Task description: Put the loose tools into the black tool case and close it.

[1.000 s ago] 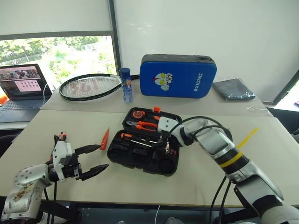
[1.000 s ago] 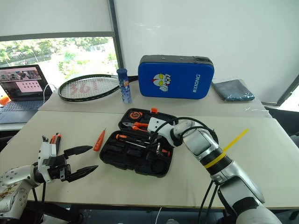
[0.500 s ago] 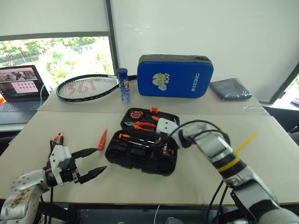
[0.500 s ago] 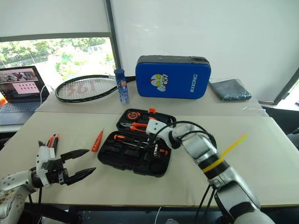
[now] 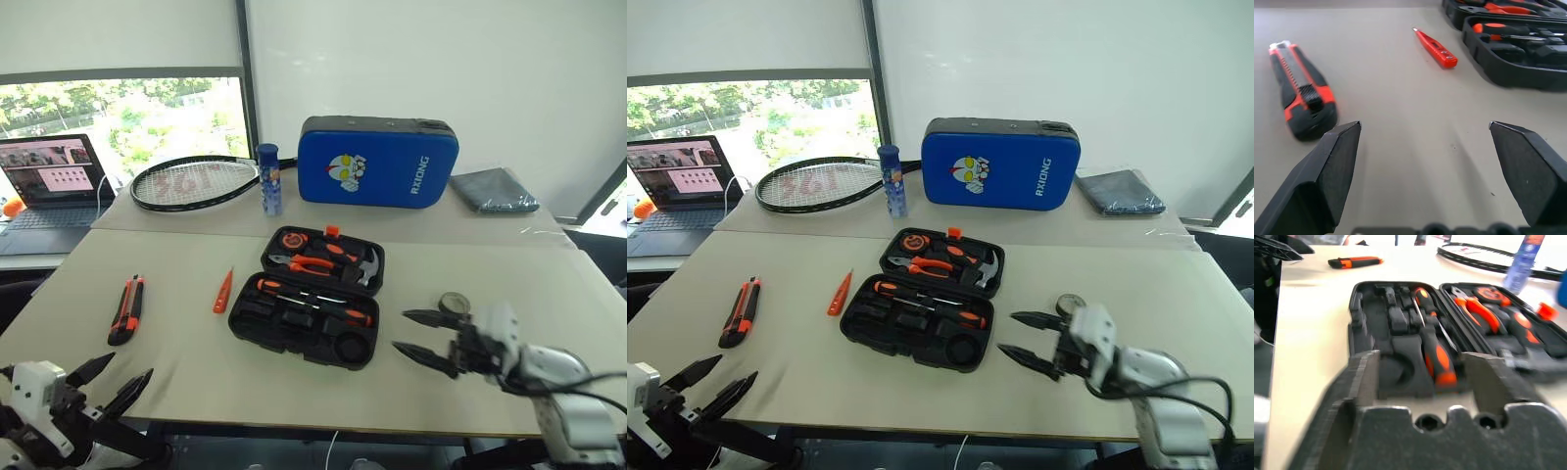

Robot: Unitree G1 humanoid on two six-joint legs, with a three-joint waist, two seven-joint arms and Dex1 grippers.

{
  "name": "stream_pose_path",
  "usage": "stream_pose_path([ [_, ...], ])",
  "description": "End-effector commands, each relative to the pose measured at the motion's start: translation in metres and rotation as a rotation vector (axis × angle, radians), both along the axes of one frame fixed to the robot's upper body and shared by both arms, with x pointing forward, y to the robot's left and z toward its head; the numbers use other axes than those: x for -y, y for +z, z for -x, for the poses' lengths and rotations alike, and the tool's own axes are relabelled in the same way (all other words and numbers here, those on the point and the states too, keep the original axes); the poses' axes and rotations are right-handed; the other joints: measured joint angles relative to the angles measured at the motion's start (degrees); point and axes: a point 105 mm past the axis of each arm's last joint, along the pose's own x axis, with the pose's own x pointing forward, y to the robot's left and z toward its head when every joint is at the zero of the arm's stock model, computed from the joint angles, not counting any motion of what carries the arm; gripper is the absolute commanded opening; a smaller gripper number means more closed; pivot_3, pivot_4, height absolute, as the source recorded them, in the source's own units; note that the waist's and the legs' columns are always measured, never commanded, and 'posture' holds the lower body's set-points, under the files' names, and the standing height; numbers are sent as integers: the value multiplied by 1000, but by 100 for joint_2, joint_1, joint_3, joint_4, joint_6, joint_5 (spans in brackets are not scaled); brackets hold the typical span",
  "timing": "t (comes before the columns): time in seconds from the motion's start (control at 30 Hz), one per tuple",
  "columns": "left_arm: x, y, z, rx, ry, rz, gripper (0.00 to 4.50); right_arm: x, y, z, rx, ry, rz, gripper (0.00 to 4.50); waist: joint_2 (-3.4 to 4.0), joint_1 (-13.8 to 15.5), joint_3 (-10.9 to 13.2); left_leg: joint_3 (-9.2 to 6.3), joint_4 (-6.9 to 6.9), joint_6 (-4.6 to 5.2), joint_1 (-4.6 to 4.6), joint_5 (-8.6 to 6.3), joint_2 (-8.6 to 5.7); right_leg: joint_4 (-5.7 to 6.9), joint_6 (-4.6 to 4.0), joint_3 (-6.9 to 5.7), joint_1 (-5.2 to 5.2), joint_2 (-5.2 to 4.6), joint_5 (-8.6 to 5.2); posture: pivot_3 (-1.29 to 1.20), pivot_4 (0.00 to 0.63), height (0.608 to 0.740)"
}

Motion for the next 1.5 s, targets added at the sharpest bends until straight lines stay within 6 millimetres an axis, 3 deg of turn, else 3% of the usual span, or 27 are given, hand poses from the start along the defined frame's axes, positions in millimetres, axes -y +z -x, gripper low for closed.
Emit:
stream_pose_path([
  [0.03, -3, 12, -2, 10, 52, 8, 4500, 6, 17, 2, 75, -40, -101, 4482, -5, -18, 5, 3, 0, 0, 11, 0, 8, 2, -7, 0, 7, 4, -5, 0, 150, 740],
  [0.13, 8, 21, -17, -21, 35, 57, 4500, 2, 21, 4, 123, -33, -100, 4482, -2, -5, 8, 10, 0, -3, 20, 2, 24, 12, -42, 2, 4, 17, -15, 0, 150, 740],
  [0.23, 19, 36, -42, -41, 8, 74, 4500, -1, 27, 3, 147, -37, -109, 4482, 1, 53, 12, 6, 0, -5, 21, 3, 29, 17, -18, -6, 6, 25, -1, 0, 150, 740],
  [0.4, 44, 61, -100, -98, 26, 76, 4500, -9, 35, 5, 169, -22, -113, 4482, 5, 120, 15, -2, -1, -8, 5, 6, 23, 16, -15, -8, -1, 28, -1, 0, 150, 740],
  [0.73, 79, 52, -177, -348, 20, -54, 4500, -31, 51, 11, 172, 18, -143, 4482, 1, 68, 18, -14, -35, -16, -1, 3, -5, 11, -39, -5, -11, 17, 16, 0, 150, 740],
  [0.93, 95, 34, -194, -430, -16, -137, 4500, -37, 57, 14, 185, 6, -166, 4482, -1, 75, 20, -15, -38, -16, -5, 3, -13, 7, -37, -5, -12, 10, 14, 0, 150, 740],
  [1.1, 114, 26, -197, -498, -68, -135, 4500, -41, 57, 19, 183, 3, -172, 4482, 0, 159, 20, -19, -37, -20, -2, 6, -17, 11, -35, -6, -7, 8, 13, 0, 150, 740],
  [1.23, 113, 14, -190, -597, -82, -175, 4500, -42, 60, 19, 187, -1, -177, 4482, 0, 179, 20, -20, -35, -21, -1, 8, -21, 11, -33, -8, -4, 5, 12, 0, 150, 740],
  [1.33, 109, 11, -190, -605, -76, -205, 3756, -43, 61, 18, 190, -1, -180, 4500, 2, 170, 19, -20, -35, -21, 0, 7, -21, 11, -30, -6, -3, 4, 11, 0, 150, 740],
  [1.5, 98, 13, -191, -589, -44, -173, 1885, -41, 60, 18, 189, -2, -176, 4500, 4, 169, 17, -19, -35, -21, 0, 7, -21, 11, -30, -6, -3, 4, 11, 0, 150, 740],
])
